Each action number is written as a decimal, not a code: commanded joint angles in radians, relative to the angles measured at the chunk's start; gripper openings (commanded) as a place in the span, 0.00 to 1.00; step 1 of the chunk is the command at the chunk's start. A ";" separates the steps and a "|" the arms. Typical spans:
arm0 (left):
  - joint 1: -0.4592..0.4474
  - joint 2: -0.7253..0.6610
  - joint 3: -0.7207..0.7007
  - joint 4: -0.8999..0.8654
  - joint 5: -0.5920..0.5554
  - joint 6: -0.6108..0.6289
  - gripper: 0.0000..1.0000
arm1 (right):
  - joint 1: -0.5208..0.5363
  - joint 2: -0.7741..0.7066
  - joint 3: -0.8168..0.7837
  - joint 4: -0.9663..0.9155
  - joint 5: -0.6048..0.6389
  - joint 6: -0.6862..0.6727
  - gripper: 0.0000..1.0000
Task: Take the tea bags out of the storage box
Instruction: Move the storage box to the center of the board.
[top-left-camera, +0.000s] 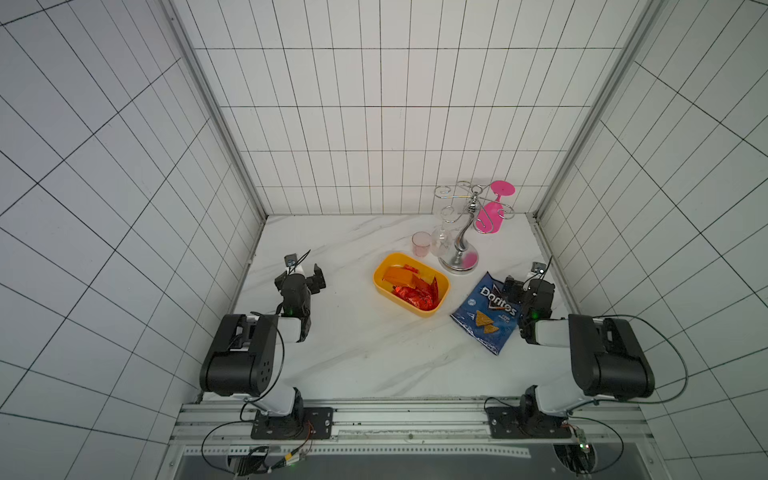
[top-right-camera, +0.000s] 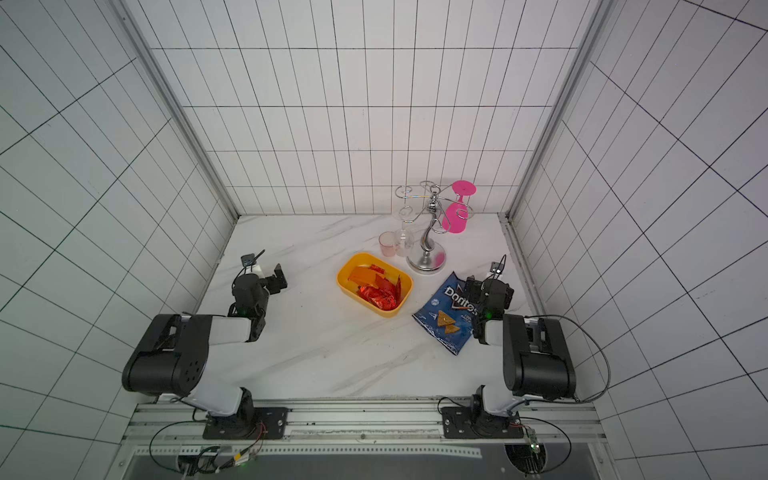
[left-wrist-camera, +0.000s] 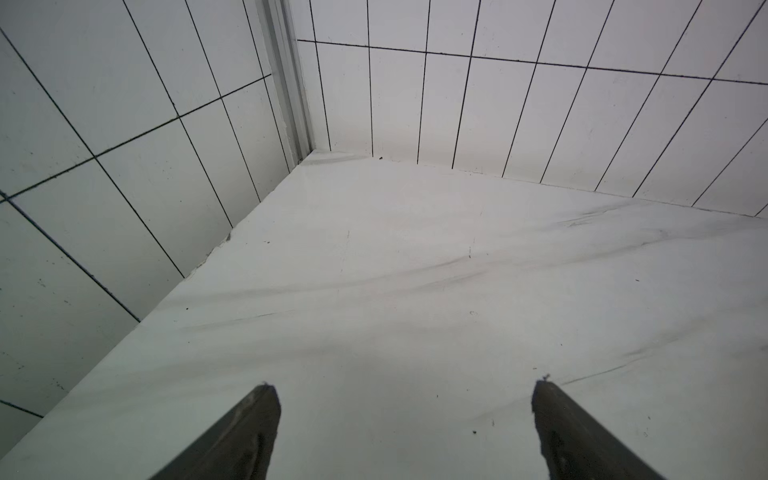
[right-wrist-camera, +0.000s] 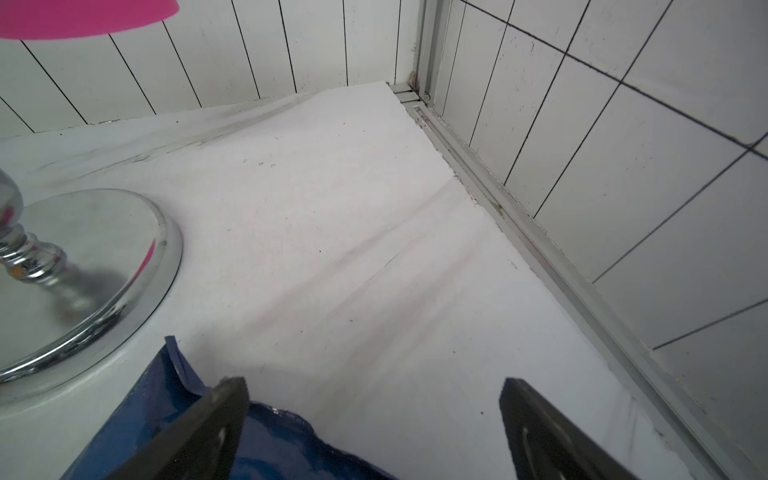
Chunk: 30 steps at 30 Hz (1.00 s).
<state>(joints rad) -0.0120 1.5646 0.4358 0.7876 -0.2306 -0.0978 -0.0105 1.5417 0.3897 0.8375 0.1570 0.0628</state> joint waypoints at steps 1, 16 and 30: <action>0.004 -0.002 0.012 -0.009 0.013 -0.006 0.98 | 0.008 -0.004 0.024 0.005 0.001 -0.004 0.99; 0.004 -0.002 0.015 -0.010 0.013 -0.006 0.98 | 0.007 -0.004 0.024 0.006 0.001 -0.004 0.99; 0.003 -0.006 0.005 0.002 0.001 -0.005 0.98 | 0.008 -0.004 0.025 0.005 0.001 -0.004 0.99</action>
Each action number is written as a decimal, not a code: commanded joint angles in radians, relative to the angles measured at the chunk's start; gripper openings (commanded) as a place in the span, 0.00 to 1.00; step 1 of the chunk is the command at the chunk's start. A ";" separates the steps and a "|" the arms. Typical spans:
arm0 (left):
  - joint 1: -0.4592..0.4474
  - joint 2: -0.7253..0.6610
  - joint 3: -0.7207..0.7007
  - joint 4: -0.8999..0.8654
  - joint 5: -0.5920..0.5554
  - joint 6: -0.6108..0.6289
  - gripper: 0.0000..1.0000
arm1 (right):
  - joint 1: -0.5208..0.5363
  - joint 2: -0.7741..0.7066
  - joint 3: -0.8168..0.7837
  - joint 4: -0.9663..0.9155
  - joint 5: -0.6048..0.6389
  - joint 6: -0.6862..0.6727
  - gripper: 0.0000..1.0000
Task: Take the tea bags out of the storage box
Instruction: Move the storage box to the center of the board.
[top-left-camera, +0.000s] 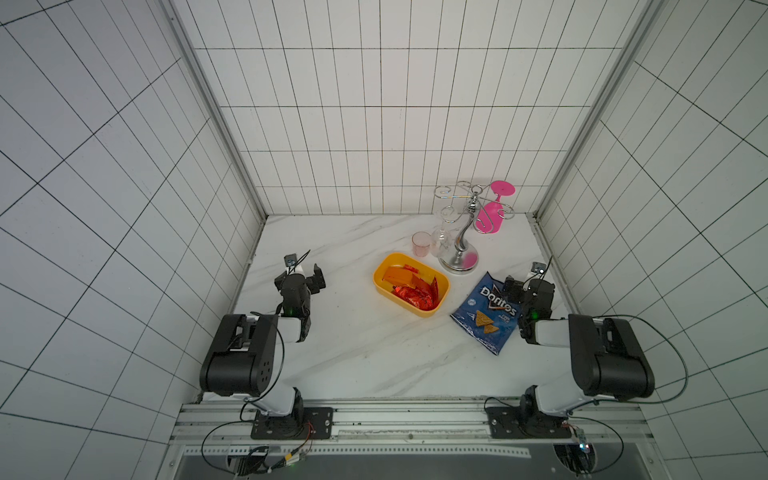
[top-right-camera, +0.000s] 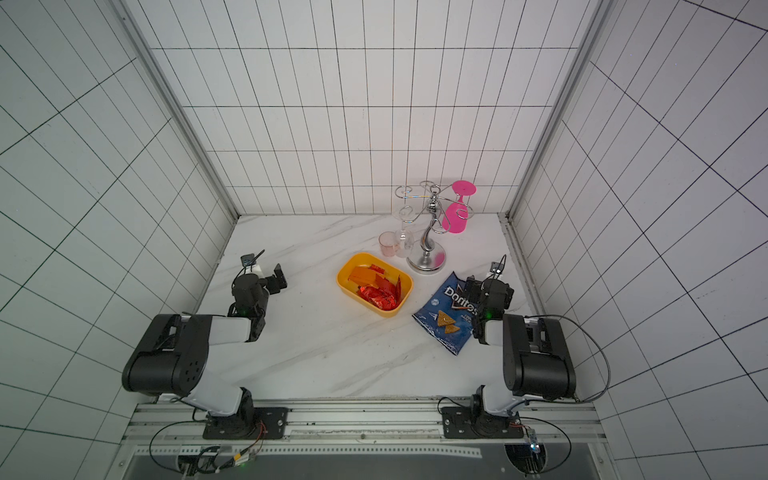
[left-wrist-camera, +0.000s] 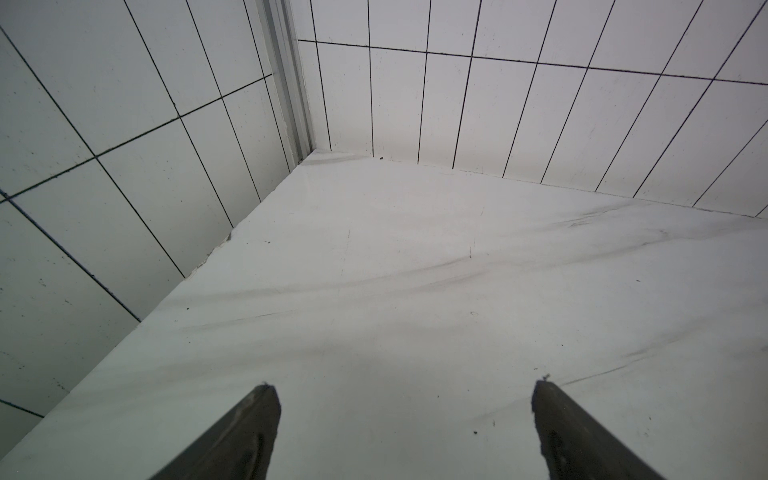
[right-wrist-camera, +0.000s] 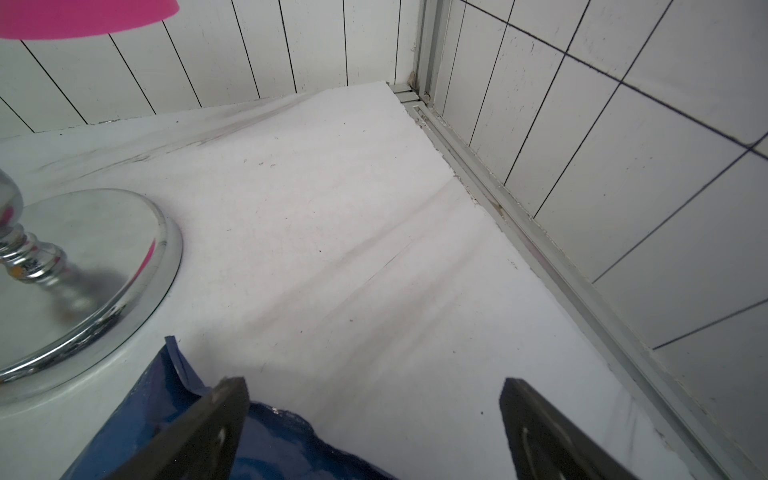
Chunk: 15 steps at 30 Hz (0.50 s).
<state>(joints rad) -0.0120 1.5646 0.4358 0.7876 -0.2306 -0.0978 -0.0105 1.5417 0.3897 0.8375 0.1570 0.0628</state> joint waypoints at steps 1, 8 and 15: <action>0.001 -0.014 0.005 0.004 -0.022 -0.009 0.98 | 0.008 -0.004 0.025 0.005 0.001 -0.004 0.99; -0.115 -0.212 0.030 -0.176 -0.211 0.042 0.98 | 0.006 -0.004 0.028 0.001 -0.004 -0.002 0.99; -0.088 -0.461 0.144 -0.607 -0.259 -0.447 0.98 | 0.076 -0.129 0.015 -0.055 0.224 -0.009 0.99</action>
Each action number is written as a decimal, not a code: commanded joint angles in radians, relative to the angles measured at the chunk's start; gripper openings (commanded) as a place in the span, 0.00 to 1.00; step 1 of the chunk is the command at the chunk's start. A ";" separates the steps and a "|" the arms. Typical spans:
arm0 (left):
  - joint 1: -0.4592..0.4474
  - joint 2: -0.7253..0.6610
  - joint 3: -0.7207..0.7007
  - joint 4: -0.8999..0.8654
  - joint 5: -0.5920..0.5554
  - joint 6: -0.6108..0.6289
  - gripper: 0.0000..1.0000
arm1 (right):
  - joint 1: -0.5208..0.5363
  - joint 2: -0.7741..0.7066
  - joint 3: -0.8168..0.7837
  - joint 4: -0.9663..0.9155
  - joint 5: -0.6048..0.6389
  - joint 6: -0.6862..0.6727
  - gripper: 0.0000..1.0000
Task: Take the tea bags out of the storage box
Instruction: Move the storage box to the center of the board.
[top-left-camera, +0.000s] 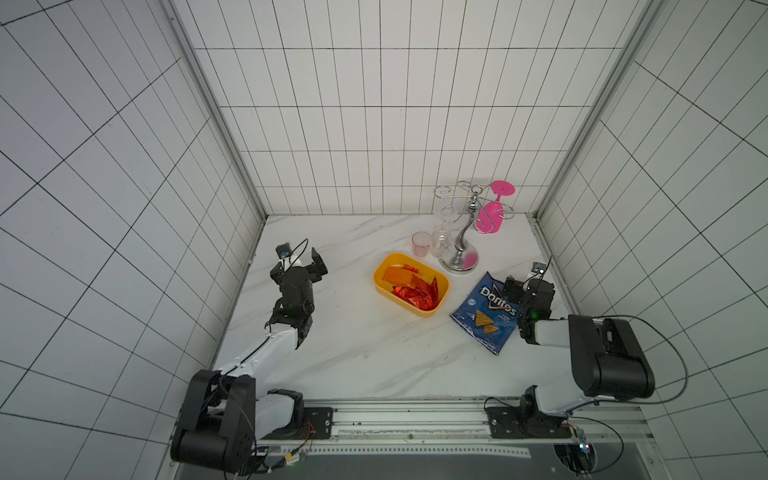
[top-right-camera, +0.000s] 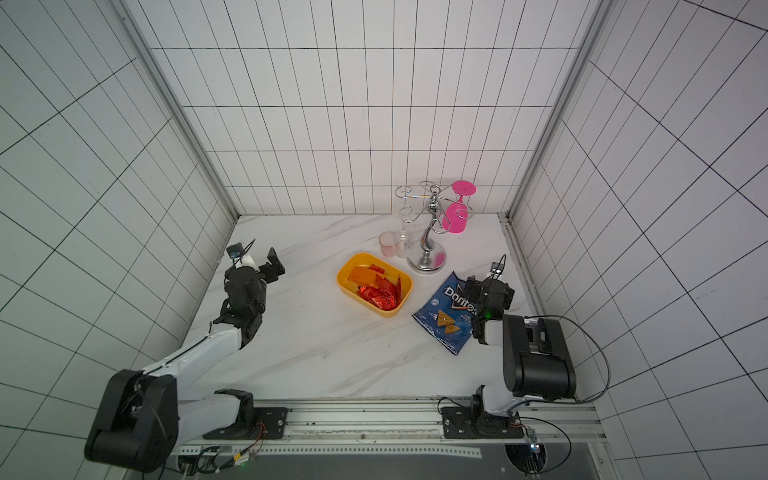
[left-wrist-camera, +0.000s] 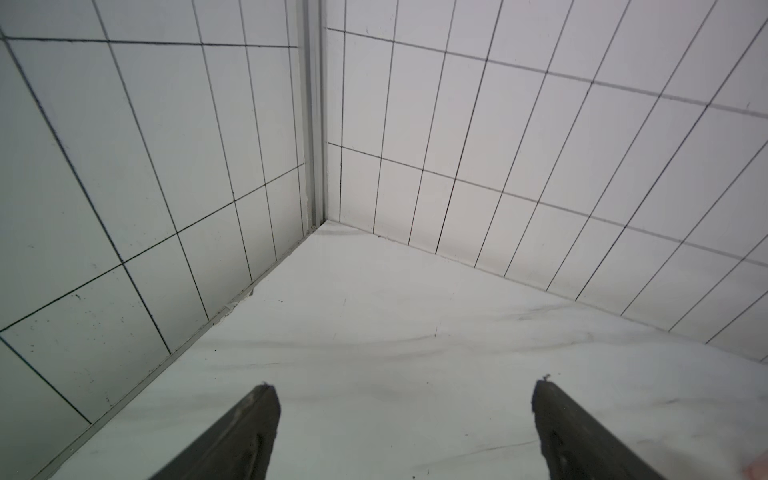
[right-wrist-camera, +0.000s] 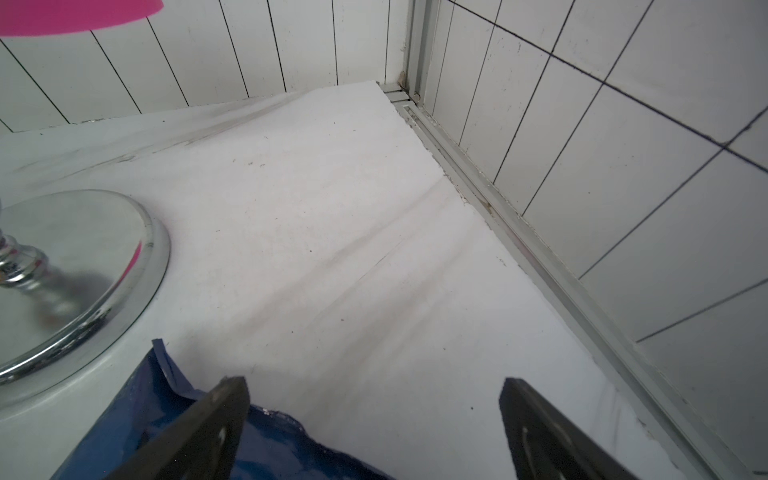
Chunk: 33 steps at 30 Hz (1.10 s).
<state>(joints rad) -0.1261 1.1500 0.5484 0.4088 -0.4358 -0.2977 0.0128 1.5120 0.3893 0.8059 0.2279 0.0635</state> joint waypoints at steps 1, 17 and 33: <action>0.041 -0.058 0.021 -0.231 -0.042 -0.324 0.99 | 0.087 -0.152 0.023 -0.078 0.241 -0.019 0.99; -0.043 -0.001 0.267 -0.896 0.632 -0.378 0.75 | -0.025 -0.658 0.190 -0.927 -0.207 0.630 0.94; -0.320 0.451 0.570 -0.911 0.515 -0.384 0.52 | 0.096 -0.593 0.250 -1.042 -0.340 0.498 0.88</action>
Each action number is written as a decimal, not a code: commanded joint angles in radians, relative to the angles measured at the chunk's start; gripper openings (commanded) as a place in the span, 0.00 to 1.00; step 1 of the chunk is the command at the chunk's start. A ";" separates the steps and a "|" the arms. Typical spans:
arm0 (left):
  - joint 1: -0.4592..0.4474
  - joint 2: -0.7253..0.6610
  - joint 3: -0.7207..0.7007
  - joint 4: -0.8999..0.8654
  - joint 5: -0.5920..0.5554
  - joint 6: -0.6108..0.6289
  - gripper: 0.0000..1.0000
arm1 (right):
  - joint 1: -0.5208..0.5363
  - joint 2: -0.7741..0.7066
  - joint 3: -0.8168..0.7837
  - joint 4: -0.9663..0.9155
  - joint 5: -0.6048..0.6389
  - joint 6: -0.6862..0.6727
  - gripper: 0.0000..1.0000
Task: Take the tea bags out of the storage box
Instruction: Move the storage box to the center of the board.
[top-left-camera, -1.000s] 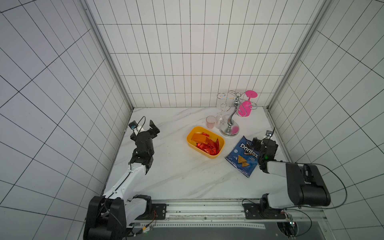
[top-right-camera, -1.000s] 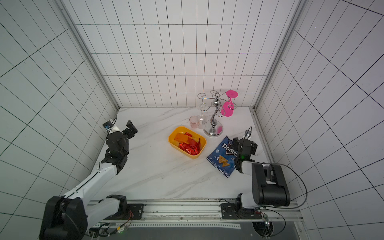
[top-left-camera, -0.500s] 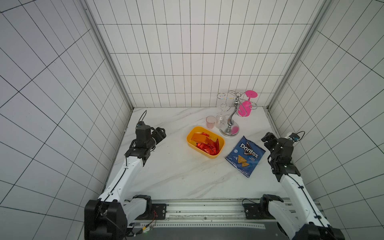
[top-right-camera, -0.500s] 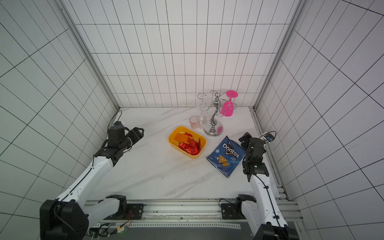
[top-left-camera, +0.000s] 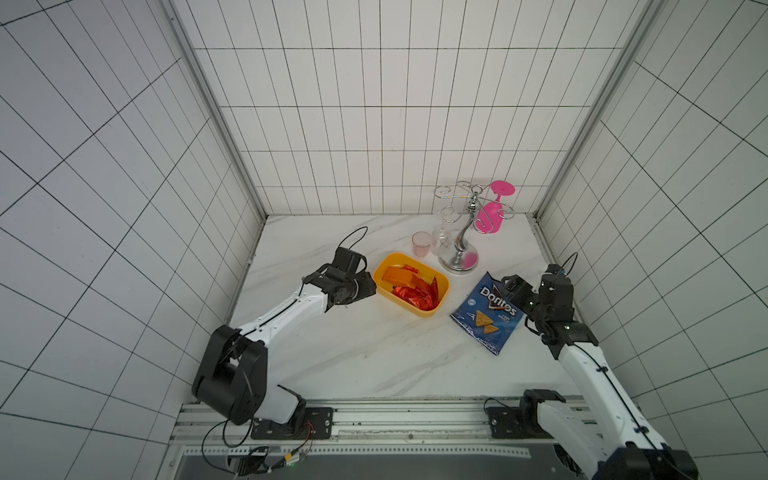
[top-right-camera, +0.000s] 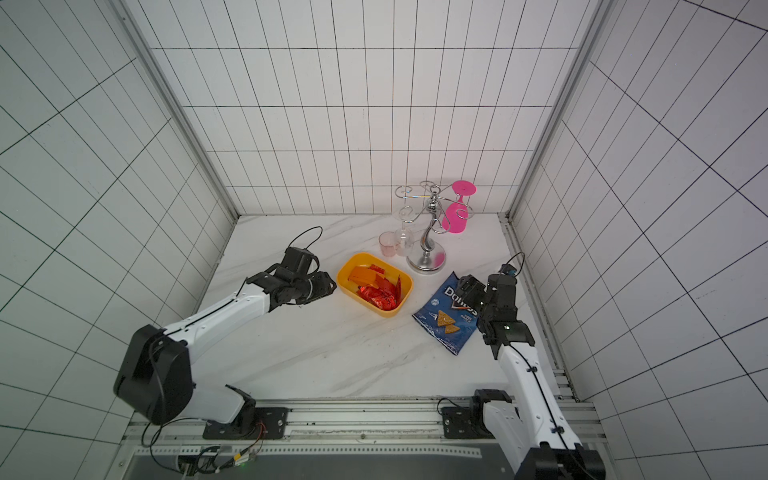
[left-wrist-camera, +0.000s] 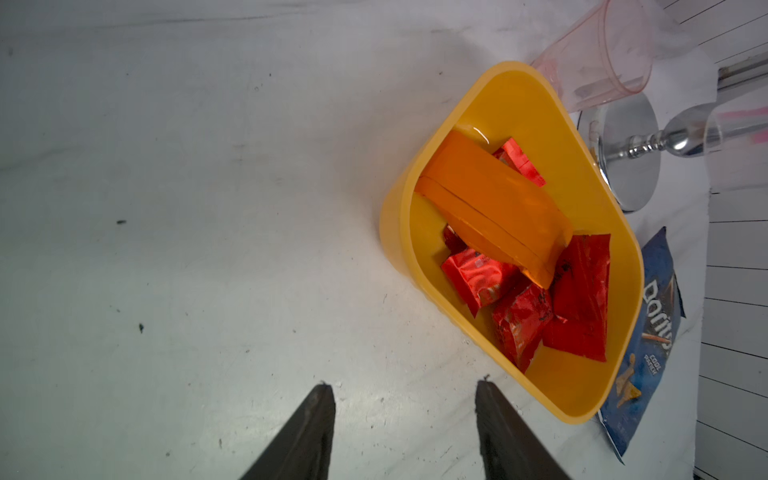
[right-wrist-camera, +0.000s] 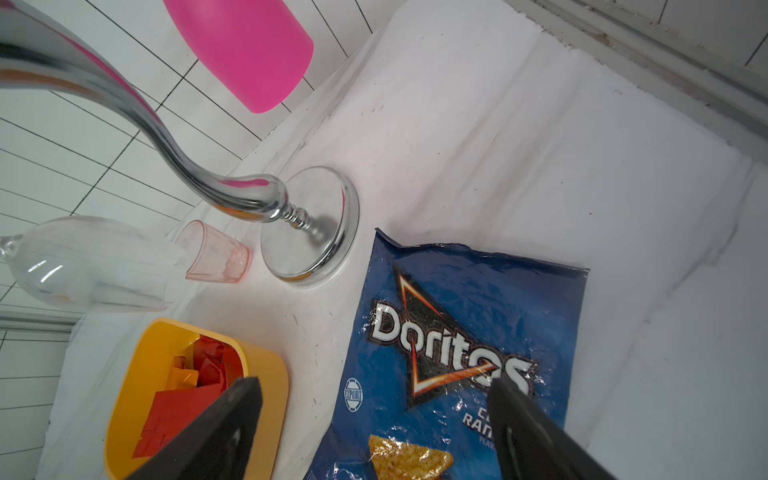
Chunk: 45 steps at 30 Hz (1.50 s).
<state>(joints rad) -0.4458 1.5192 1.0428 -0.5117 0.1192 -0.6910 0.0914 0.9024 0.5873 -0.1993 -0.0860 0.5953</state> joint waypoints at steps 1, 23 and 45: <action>-0.001 0.121 0.105 0.007 -0.047 0.013 0.51 | 0.019 0.021 0.054 -0.041 -0.026 -0.036 0.88; 0.078 0.246 0.148 -0.099 -0.094 0.071 0.00 | 0.110 0.109 0.097 -0.069 -0.023 -0.070 0.77; 0.278 -0.221 -0.223 -0.215 -0.282 -0.006 0.00 | 0.943 0.518 0.527 -0.214 0.052 -0.366 0.54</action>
<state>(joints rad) -0.1799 1.3109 0.8303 -0.7418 -0.1200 -0.6888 0.9714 1.3270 1.0142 -0.3904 -0.1284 0.3256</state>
